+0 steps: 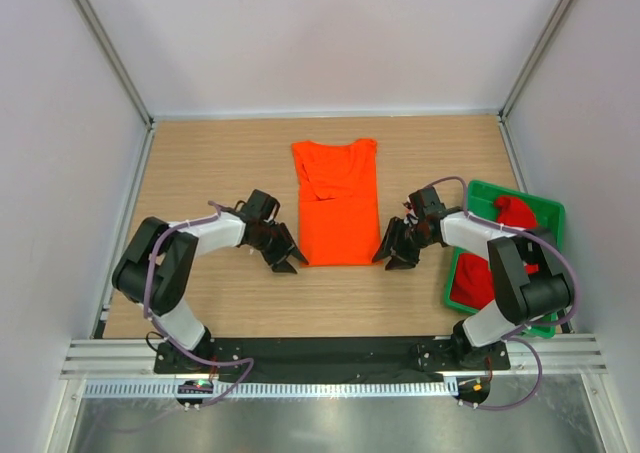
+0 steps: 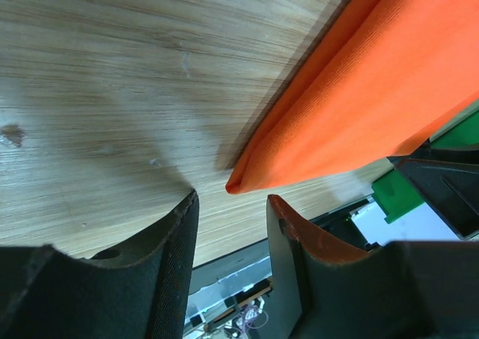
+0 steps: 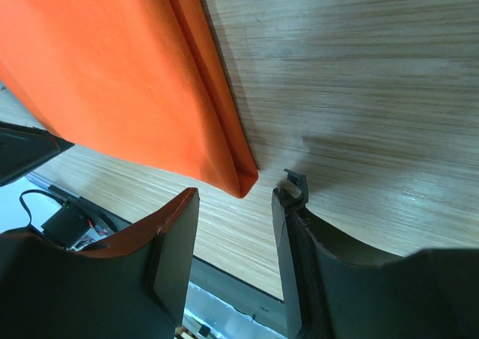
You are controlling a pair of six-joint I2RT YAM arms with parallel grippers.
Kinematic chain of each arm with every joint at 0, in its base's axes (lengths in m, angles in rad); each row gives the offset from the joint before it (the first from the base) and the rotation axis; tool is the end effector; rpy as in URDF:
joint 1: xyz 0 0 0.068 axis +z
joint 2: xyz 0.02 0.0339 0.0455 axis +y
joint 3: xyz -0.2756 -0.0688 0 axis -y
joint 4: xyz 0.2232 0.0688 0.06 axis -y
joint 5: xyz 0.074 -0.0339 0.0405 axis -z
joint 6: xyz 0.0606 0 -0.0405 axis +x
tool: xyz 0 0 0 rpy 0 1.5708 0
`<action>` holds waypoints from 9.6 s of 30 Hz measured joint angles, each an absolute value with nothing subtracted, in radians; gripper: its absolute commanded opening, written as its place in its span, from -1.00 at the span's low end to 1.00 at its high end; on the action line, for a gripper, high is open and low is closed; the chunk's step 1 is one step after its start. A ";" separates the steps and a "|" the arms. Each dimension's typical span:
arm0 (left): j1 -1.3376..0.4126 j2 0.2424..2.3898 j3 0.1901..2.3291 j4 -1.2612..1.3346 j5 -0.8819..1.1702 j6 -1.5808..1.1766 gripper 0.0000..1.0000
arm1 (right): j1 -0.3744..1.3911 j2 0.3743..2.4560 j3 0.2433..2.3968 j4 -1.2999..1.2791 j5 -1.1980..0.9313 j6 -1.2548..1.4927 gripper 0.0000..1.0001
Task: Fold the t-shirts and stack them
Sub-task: Fold the tshirt, then neatly place the folded tshirt to the corner
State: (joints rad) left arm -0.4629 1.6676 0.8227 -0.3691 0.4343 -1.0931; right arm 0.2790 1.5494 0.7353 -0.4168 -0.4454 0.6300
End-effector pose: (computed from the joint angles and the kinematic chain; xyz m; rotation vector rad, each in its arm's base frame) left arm 0.2434 -0.1500 0.1399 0.8085 -2.8616 0.8430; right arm 0.2369 0.0950 0.1466 0.3985 2.8976 0.8148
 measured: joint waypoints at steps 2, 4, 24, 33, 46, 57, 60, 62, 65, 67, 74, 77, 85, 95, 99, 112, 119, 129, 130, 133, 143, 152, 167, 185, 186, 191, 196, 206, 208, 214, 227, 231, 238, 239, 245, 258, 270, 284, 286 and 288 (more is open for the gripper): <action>-0.463 1.675 0.827 -0.368 0.440 -1.097 -0.16 | 0.275 1.549 0.735 -0.413 -0.445 0.640 0.02; -0.464 1.685 0.833 -0.366 0.449 -1.101 -0.17 | 0.271 1.551 0.734 -0.411 -0.445 0.645 0.02; -0.467 1.731 0.867 -0.354 0.453 -1.105 -0.49 | 0.260 1.562 0.738 -0.412 -0.453 0.648 0.03; -0.467 1.740 0.875 -0.351 0.454 -1.092 -0.59 | 0.254 1.620 0.781 -0.408 -0.482 0.649 -0.01; -0.467 1.752 0.881 -0.348 0.459 -1.062 -0.99 | 0.247 1.646 0.765 -0.356 -0.489 0.649 -0.88; -0.485 1.660 0.799 -0.344 0.433 -1.046 -1.00 | 0.287 1.567 0.681 -0.320 -0.488 0.635 -0.97; -0.524 1.591 0.752 -0.356 0.411 -1.060 -0.99 | 0.324 1.510 0.641 -0.354 -0.472 0.631 -0.97; -0.559 1.546 0.727 -0.360 0.399 -1.075 -0.99 | 0.344 1.455 0.610 -0.393 -0.450 0.628 -0.98; -0.633 1.453 0.680 -0.362 0.368 -1.121 -0.99 | 0.376 1.358 0.570 -0.473 -0.425 0.623 -0.97; -0.686 1.386 0.649 -0.367 0.340 -1.155 -1.00 | 0.400 1.298 0.555 -0.525 -0.411 0.617 -0.97; -0.876 1.181 0.559 -0.413 0.230 -1.296 -0.99 | 0.498 1.073 0.519 -0.665 -0.384 0.652 -0.98; -0.957 1.114 0.537 -0.446 0.180 -1.362 -0.99 | 0.503 0.966 0.505 -0.719 -0.383 0.678 -0.97; -1.065 0.951 0.560 -0.553 0.087 -1.481 -1.00 | 0.513 0.820 0.490 -0.861 -0.391 0.699 -0.98; -1.000 1.039 0.816 -0.723 -0.009 -1.422 -1.00 | 0.495 0.978 0.805 -0.950 -0.331 0.679 -0.97; -0.836 1.093 0.877 -0.748 0.022 -1.320 -1.00 | 0.467 1.120 0.929 -0.940 -0.330 0.651 -0.97; -0.573 1.448 1.199 -0.773 0.181 -1.018 -0.99 | 0.331 1.418 1.193 -0.924 -0.370 0.552 -0.97; -0.508 1.542 1.291 -0.784 0.220 -0.947 -0.99 | 0.305 1.534 1.264 -0.910 -0.400 0.528 -0.98; -0.415 1.625 1.367 -0.783 0.268 -0.884 -1.00 | 0.281 1.670 1.401 -0.887 -0.435 0.520 -0.97; -0.410 1.636 1.376 -0.783 0.274 -0.880 -0.99 | 0.278 1.677 1.410 -0.886 -0.438 0.520 -0.97; -0.403 1.672 1.417 -0.780 0.287 -0.870 -1.00 | 0.271 1.703 1.438 -0.886 -0.440 0.520 -0.97; -0.377 1.819 1.549 -0.767 0.327 -0.829 -1.00 | 0.239 1.799 1.502 -0.877 -0.442 0.521 -0.96; -0.358 1.932 1.608 -0.765 0.345 -0.809 -0.99 | 0.226 1.922 1.545 -0.832 -0.460 0.522 -0.95; -0.305 2.111 1.758 -0.740 0.391 -0.803 -1.00 | 0.205 2.098 1.719 -0.820 -0.470 0.527 -0.90; -0.227 2.192 1.852 -0.724 0.324 -0.799 -0.08 | 0.133 2.326 2.046 -0.757 -0.487 0.590 -0.08; -0.225 2.184 1.850 -0.725 0.324 -0.799 -0.11 | 0.134 2.316 2.057 -0.769 -0.471 0.573 -0.08; -0.240 2.083 1.787 -0.706 0.368 -0.809 -0.43 | 0.139 2.220 1.991 -0.825 -0.437 0.490 -0.31; -0.289 1.979 1.632 -0.588 0.452 -0.847 -0.80 | 0.175 2.101 1.805 -0.785 -0.470 0.471 -0.83; -0.345 2.001 1.417 -0.240 0.614 -0.995 -0.89 | 0.239 2.037 1.424 -0.381 -0.650 0.675 -0.90; -0.343 2.018 1.417 -0.173 0.628 -1.016 -0.89 | 0.237 2.067 1.422 -0.298 -0.673 0.716 -0.90; -0.341 2.119 1.425 0.000 0.659 -1.077 -0.90 | 0.233 2.177 1.459 -0.142 -0.705 0.791 -0.89; -0.340 2.165 1.462 0.066 0.659 -1.093 -0.88 | 0.207 2.347 1.551 0.076 -0.721 0.993 -0.89; -0.336 2.199 1.493 0.103 0.665 -1.097 -0.88 | 0.202 2.369 1.551 0.113 -0.721 1.048 -0.88; -0.309 2.294 1.511 0.137 0.678 -1.101 -0.88 | 0.188 2.390 1.550 0.152 -0.732 1.082 -0.88; -0.302 2.305 1.511 0.140 0.680 -1.101 -0.88 | 0.186 2.392 1.550 0.157 -0.735 1.084 -0.88; -0.240 2.352 1.511 0.177 0.705 -1.101 -0.89 | 0.173 2.404 1.551 0.181 -0.754 1.074 -0.86; -0.190 2.374 1.564 0.124 0.720 -1.063 -0.88 | 0.153 2.443 1.639 0.121 -0.765 1.042 -0.68; -0.191 2.216 1.697 -0.234 0.641 -0.892 -0.43 | 0.132 2.379 2.010 -0.525 -0.572 0.684 -0.10; -0.197 1.768 1.370 -0.435 0.594 -0.752 -0.41 | 0.132 2.143 1.851 -0.913 -0.412 0.247 0.18; -0.203 1.717 1.305 -0.464 0.594 -0.743 -0.41 | 0.134 2.151 1.820 -0.911 -0.418 0.218 0.18; -0.210 1.657 1.238 -0.488 0.595 -0.731 -0.41 | 0.137 2.161 1.809 -0.902 -0.424 0.197 0.19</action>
